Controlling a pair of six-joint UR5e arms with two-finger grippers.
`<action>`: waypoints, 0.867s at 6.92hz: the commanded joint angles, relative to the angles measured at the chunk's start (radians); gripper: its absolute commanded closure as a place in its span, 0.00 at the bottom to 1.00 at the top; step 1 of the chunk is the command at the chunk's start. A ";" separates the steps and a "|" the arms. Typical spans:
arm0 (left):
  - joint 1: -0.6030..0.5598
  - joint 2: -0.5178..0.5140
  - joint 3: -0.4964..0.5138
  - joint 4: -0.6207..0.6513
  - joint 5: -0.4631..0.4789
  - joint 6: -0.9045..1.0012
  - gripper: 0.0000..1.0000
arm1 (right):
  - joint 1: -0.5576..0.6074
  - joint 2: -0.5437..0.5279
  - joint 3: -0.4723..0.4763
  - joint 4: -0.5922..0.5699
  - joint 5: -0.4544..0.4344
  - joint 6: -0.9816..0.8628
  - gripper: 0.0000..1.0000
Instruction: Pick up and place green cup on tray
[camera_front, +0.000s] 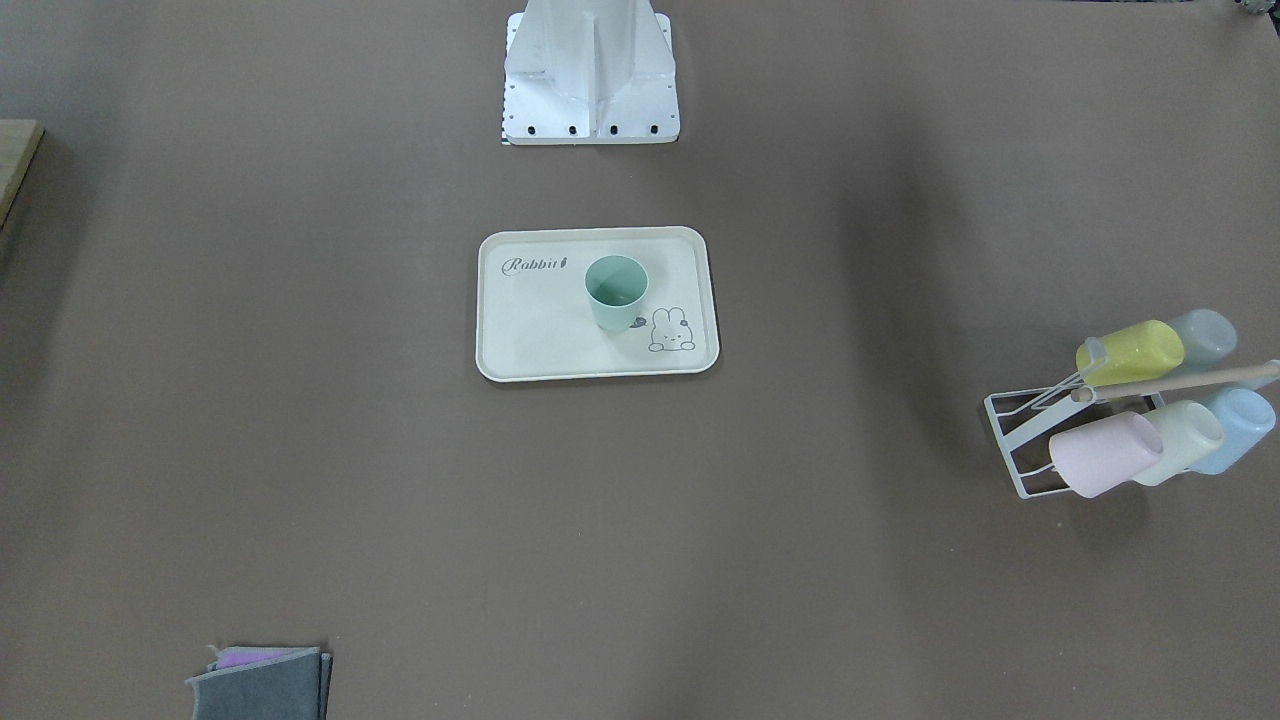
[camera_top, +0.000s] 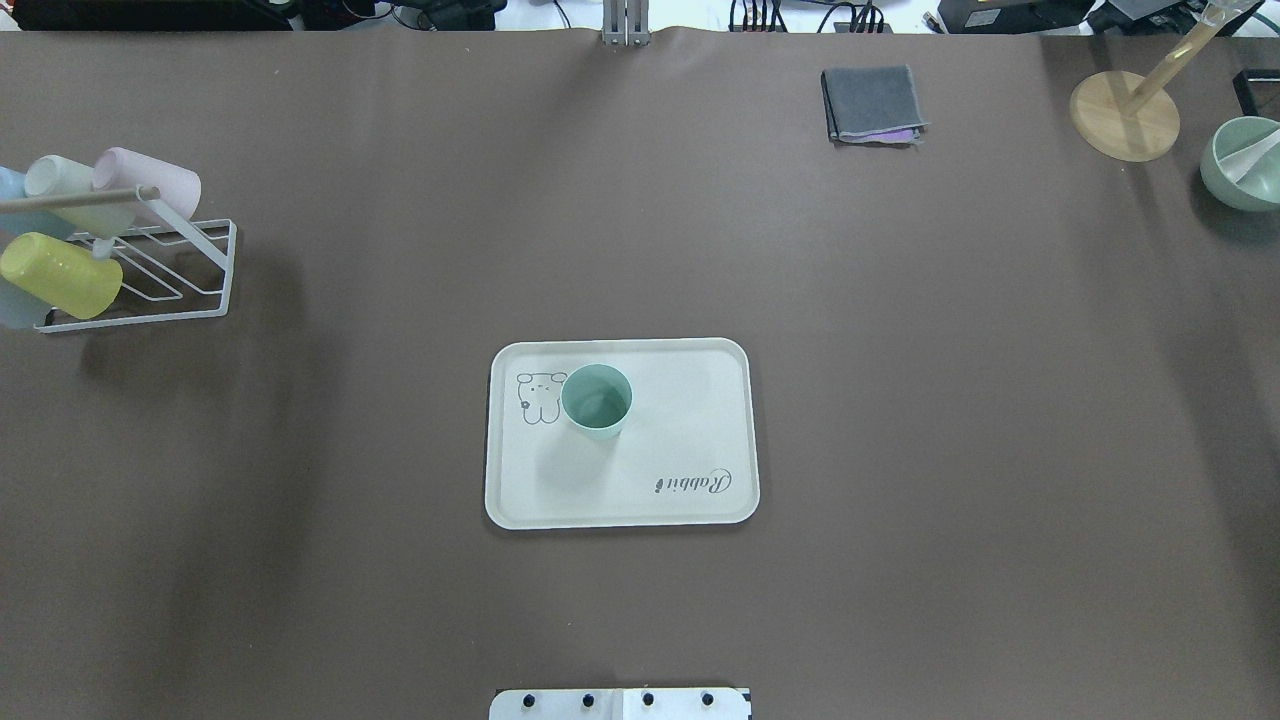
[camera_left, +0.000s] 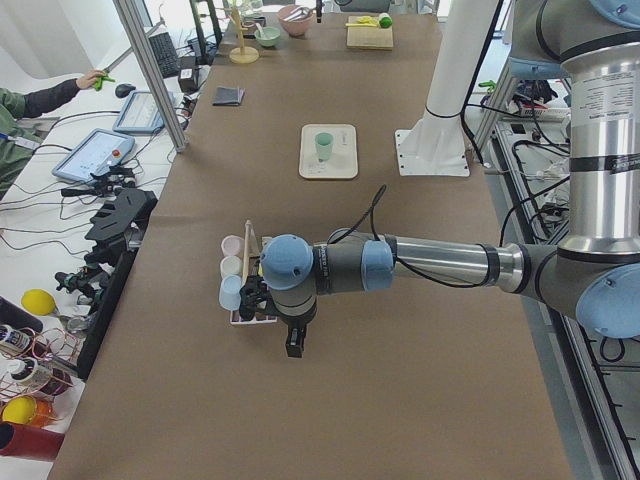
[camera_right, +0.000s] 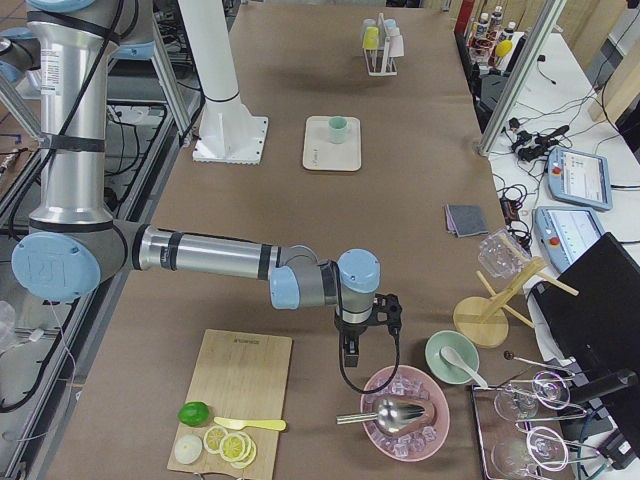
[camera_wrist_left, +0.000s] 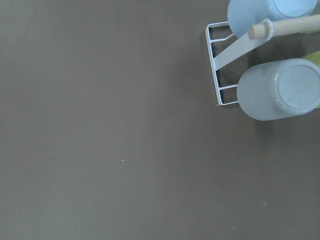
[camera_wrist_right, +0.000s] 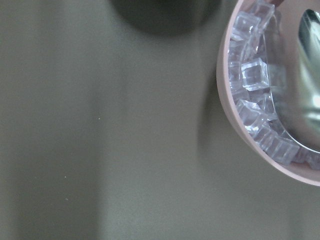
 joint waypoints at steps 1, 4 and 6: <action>0.000 0.000 0.004 0.000 0.001 -0.001 0.01 | 0.000 0.002 -0.001 0.000 0.001 0.000 0.00; 0.000 0.002 0.004 0.002 0.001 -0.001 0.01 | 0.000 0.002 -0.001 0.000 0.008 0.002 0.00; -0.001 0.009 0.004 0.002 0.001 -0.001 0.01 | 0.000 0.002 -0.003 0.000 0.008 0.000 0.00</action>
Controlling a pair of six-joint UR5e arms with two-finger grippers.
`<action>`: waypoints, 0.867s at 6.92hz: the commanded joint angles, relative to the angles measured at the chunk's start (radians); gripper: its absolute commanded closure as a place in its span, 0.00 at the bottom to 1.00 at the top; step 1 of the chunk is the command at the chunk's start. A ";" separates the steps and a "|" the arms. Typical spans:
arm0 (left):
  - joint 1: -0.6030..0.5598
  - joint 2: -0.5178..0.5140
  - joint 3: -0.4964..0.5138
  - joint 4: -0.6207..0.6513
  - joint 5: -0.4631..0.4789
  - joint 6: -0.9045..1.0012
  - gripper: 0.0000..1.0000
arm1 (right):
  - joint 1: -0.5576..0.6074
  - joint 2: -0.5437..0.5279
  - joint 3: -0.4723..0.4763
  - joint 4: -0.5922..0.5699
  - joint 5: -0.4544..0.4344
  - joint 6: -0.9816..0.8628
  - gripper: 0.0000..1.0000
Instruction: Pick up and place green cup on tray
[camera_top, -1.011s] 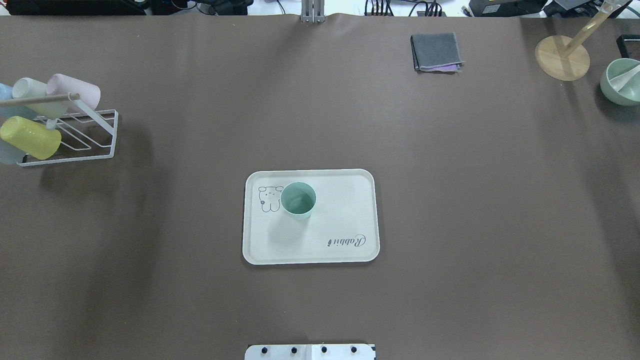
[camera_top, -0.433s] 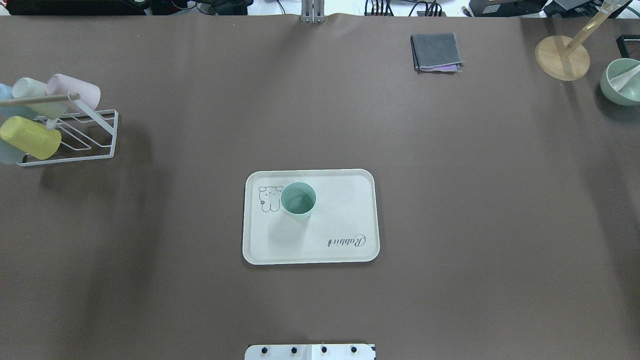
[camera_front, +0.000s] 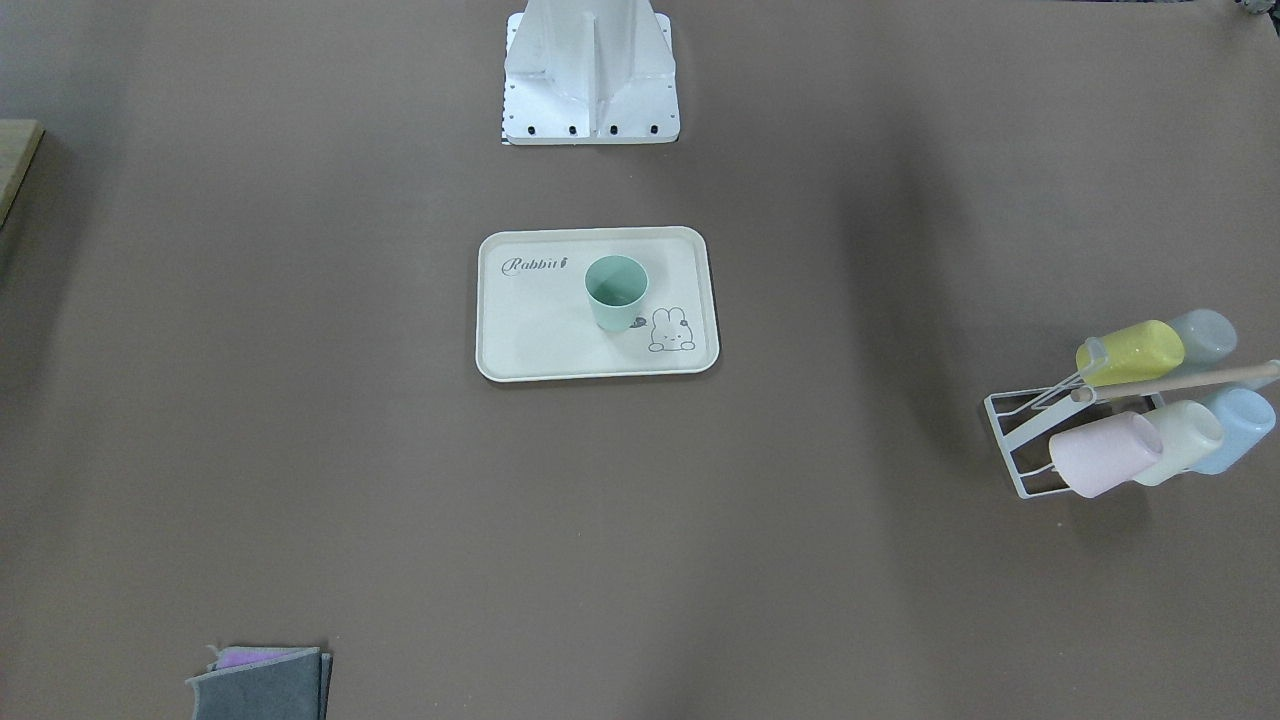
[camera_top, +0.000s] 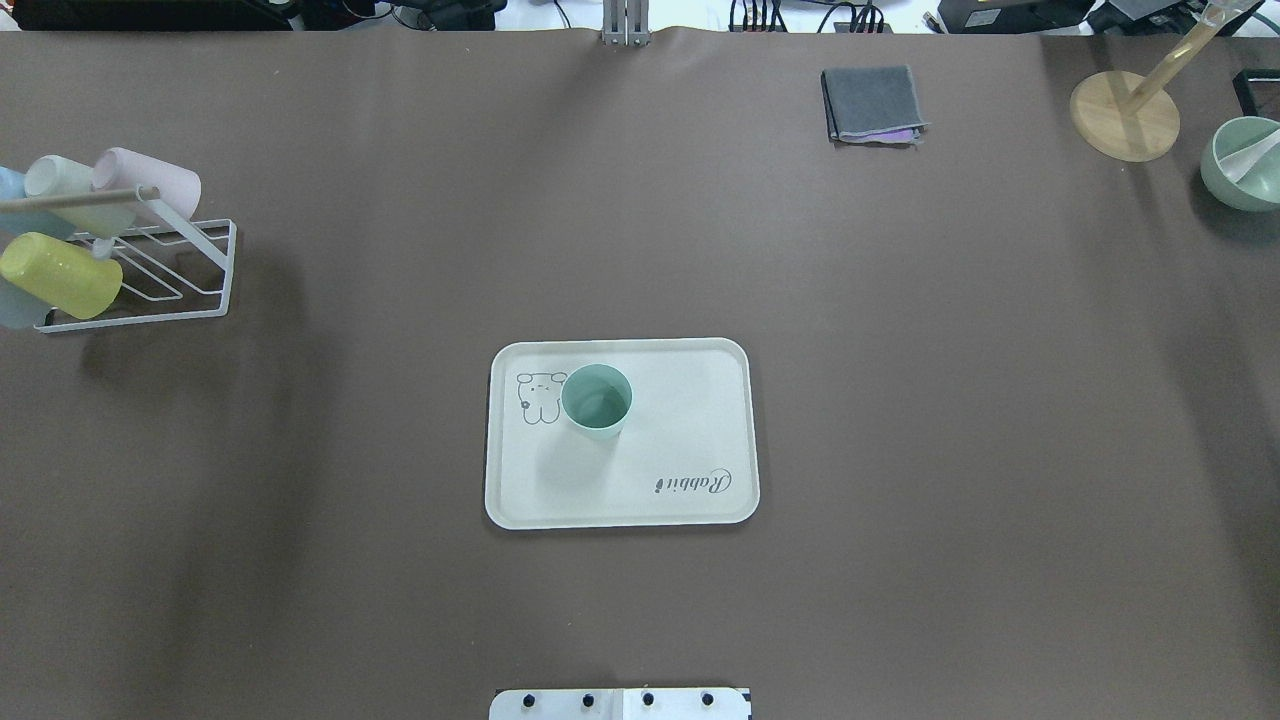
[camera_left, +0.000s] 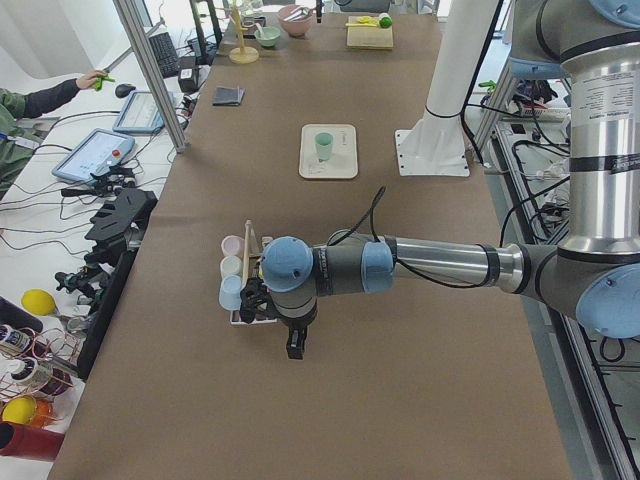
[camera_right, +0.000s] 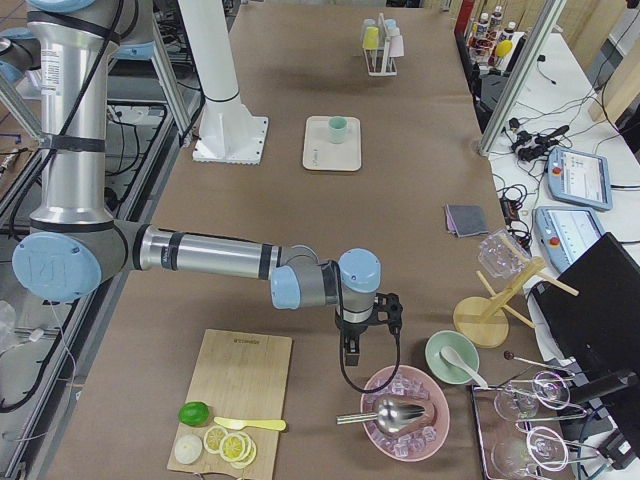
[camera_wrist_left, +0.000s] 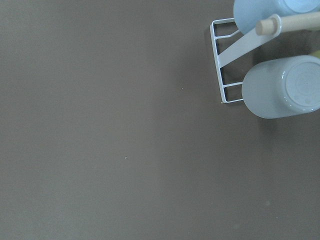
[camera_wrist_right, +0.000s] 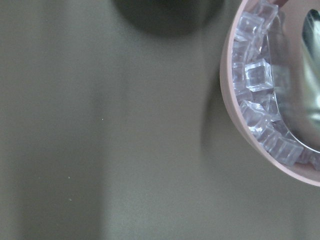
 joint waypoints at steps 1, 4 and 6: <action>0.001 0.006 0.008 0.002 0.000 0.002 0.01 | 0.000 -0.005 0.001 0.002 0.000 -0.004 0.00; 0.001 0.006 0.009 0.000 0.002 0.003 0.01 | 0.000 -0.014 0.001 0.008 0.002 -0.001 0.00; 0.001 0.006 0.014 0.000 0.002 0.003 0.01 | 0.000 -0.028 0.001 0.008 0.002 -0.003 0.00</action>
